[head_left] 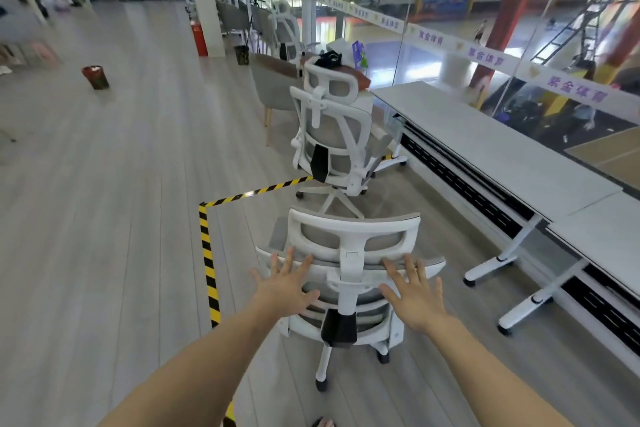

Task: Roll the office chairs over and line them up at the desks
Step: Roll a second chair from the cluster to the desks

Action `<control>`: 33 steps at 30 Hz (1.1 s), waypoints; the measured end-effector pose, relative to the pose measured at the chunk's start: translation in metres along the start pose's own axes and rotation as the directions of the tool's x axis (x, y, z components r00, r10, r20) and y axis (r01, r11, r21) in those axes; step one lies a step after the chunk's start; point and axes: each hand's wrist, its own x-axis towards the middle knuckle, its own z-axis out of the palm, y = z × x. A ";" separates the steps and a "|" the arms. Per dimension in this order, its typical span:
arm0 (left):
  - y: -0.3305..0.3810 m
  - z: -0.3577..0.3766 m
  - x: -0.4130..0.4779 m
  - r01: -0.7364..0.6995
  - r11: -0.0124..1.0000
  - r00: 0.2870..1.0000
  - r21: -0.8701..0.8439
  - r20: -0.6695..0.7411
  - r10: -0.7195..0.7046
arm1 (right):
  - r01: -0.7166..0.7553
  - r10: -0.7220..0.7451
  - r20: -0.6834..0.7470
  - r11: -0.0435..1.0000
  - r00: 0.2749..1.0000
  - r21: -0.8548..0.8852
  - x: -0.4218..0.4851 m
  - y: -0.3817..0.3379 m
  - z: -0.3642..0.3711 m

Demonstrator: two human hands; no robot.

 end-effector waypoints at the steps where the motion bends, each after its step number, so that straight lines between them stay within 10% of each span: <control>1: -0.001 -0.010 0.015 0.015 1.000 1.000 -0.015 -0.011 -0.015 | 0.003 -0.003 -0.001 1.000 1.000 0.013 0.020 -0.004 -0.005; 27: -0.122 -0.201 0.274 -0.173 0.974 0.982 0.143 0.106 0.159 | -0.162 0.162 -0.010 0.987 0.987 -0.004 0.250 -0.158 -0.056; 33: -0.118 -0.220 0.251 -0.351 0.931 0.921 0.105 -0.141 0.363 | -0.289 0.290 -0.067 0.957 0.955 0.023 0.227 -0.175 -0.069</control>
